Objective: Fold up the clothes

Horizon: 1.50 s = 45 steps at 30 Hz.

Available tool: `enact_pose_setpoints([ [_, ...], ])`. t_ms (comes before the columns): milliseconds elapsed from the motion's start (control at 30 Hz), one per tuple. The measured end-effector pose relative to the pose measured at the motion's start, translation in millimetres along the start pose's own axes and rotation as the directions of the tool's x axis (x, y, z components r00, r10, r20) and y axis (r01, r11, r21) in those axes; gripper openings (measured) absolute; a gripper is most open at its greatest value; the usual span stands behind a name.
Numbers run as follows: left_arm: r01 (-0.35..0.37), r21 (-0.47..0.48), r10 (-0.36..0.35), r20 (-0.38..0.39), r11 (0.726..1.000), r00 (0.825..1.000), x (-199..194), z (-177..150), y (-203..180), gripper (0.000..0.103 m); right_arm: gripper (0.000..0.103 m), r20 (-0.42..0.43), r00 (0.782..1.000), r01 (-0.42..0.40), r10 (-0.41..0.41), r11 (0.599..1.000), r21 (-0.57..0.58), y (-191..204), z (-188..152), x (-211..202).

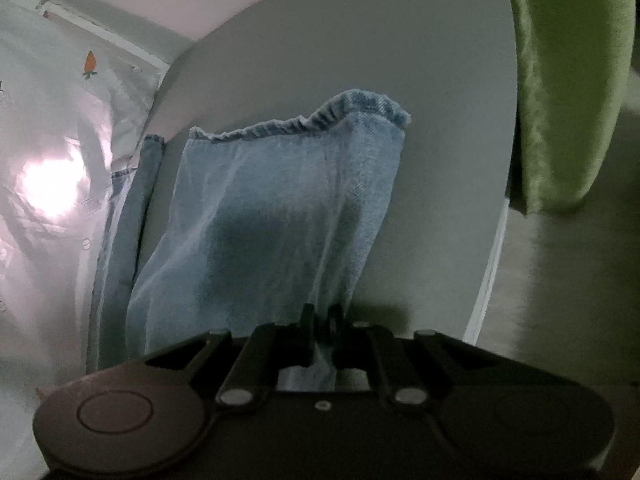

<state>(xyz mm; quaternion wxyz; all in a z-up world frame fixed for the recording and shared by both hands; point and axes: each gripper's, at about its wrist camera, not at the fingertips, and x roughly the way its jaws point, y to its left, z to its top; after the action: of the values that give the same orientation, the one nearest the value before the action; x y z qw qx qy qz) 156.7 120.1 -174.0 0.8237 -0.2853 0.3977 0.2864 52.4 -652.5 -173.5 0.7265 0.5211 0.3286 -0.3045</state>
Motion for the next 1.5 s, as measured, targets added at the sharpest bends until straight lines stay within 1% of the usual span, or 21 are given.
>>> enact_pose_setpoints([
  [67,-0.061,-0.022,0.061,-0.009,0.998,0.998,6.1,9.3,12.2,0.067,0.006,0.013,1.000,0.027,-0.027,0.999,-0.021,6.0,-2.9,-0.5],
  [100,-0.064,-0.032,0.063,-0.022,0.997,0.998,9.1,10.5,15.1,0.068,0.006,0.019,0.999,0.041,-0.040,0.998,-0.036,9.0,-4.1,-0.6],
  [200,-0.046,-0.055,0.042,-0.069,0.997,0.997,21.8,13.2,19.0,0.078,0.006,0.032,0.997,0.068,-0.066,0.995,-0.077,15.2,-6.2,-0.7],
  [267,-0.049,-0.043,0.046,-0.077,0.998,0.996,29.6,12.9,14.4,0.086,0.006,0.035,0.997,0.070,-0.068,0.996,-0.062,14.4,-5.7,-0.8],
  [433,-0.098,-0.030,0.097,-0.050,0.995,0.994,38.3,13.2,2.6,0.089,0.006,0.055,0.997,0.053,-0.054,0.998,0.017,7.4,-8.3,-3.2],
  [500,-0.078,-0.044,0.077,-0.017,0.996,0.997,38.6,14.6,1.4,0.070,0.006,0.069,0.996,0.049,-0.051,0.998,0.028,6.9,-11.1,-4.5],
  [533,-0.054,-0.056,0.054,0.000,0.997,0.999,37.7,15.7,2.3,0.050,0.005,0.082,0.995,0.046,-0.049,0.998,0.045,7.1,-13.3,-5.8],
  [567,-0.033,-0.077,0.033,-0.003,0.996,0.999,37.5,18.4,1.8,0.048,0.005,0.097,0.995,0.031,-0.038,0.997,0.065,8.4,-15.9,-7.3],
  [600,-0.041,-0.093,0.041,0.000,0.995,0.999,37.2,21.0,0.1,0.047,0.004,0.111,0.993,0.017,-0.026,0.996,0.085,9.7,-18.6,-8.8],
  [633,-0.035,-0.112,0.035,0.005,0.993,0.999,33.9,22.4,0.6,0.041,0.003,0.127,0.992,-0.010,-0.004,0.994,0.110,11.5,-20.2,-11.5],
  [700,-0.021,-0.151,0.023,0.017,0.988,1.000,27.1,25.2,1.8,0.034,0.003,0.163,0.982,-0.122,0.093,0.976,0.179,16.8,-18.5,-23.0],
  [767,0.010,-0.180,-0.004,0.034,0.984,0.999,17.1,30.4,1.6,0.025,0.002,0.199,0.963,-0.227,0.183,0.947,0.226,27.4,-13.9,-37.5],
  [800,0.030,-0.175,-0.022,0.049,0.984,0.999,9.9,34.3,-1.7,0.022,0.002,0.214,0.951,-0.272,0.223,0.933,0.234,35.4,-10.7,-45.7],
  [967,0.111,-0.163,-0.086,0.154,0.980,0.984,-31.3,59.4,-22.1,0.018,0.002,0.266,0.885,-0.426,0.383,0.896,0.127,93.4,4.8,-87.3],
  [1100,0.143,-0.150,-0.113,0.194,0.978,0.975,-55.2,68.5,-31.2,0.018,0.002,0.299,0.853,-0.473,0.428,0.876,0.095,116.3,15.3,-111.0],
  [1167,0.146,-0.181,-0.112,0.186,0.973,0.976,-53.7,61.1,-19.5,0.018,0.002,0.309,0.852,-0.458,0.423,0.887,0.048,119.1,18.3,-120.1],
  [1200,0.129,-0.211,-0.095,0.163,0.969,0.982,-49.3,56.9,-13.4,0.018,0.002,0.307,0.860,-0.440,0.407,0.897,0.046,118.1,19.4,-122.8],
  [1267,0.135,-0.274,-0.096,0.150,0.952,0.984,-48.7,50.4,-4.9,0.017,0.002,0.300,0.873,-0.427,0.384,0.900,0.089,111.8,21.7,-125.1],
  [1300,0.134,-0.275,-0.095,0.150,0.952,0.984,-48.3,50.5,-6.8,0.017,0.002,0.302,0.875,-0.424,0.378,0.900,0.102,110.8,22.2,-125.1],
  [1400,0.135,-0.218,-0.095,0.184,0.967,0.978,-53.3,62.7,-28.9,0.016,0.002,0.301,0.880,-0.401,0.368,0.915,0.051,127.7,25.3,-118.1],
  [1500,0.166,-0.162,-0.125,0.239,0.973,0.963,-54.1,84.1,-61.5,0.016,0.002,0.298,0.867,-0.422,0.400,0.907,0.012,158.7,36.8,-97.8],
])
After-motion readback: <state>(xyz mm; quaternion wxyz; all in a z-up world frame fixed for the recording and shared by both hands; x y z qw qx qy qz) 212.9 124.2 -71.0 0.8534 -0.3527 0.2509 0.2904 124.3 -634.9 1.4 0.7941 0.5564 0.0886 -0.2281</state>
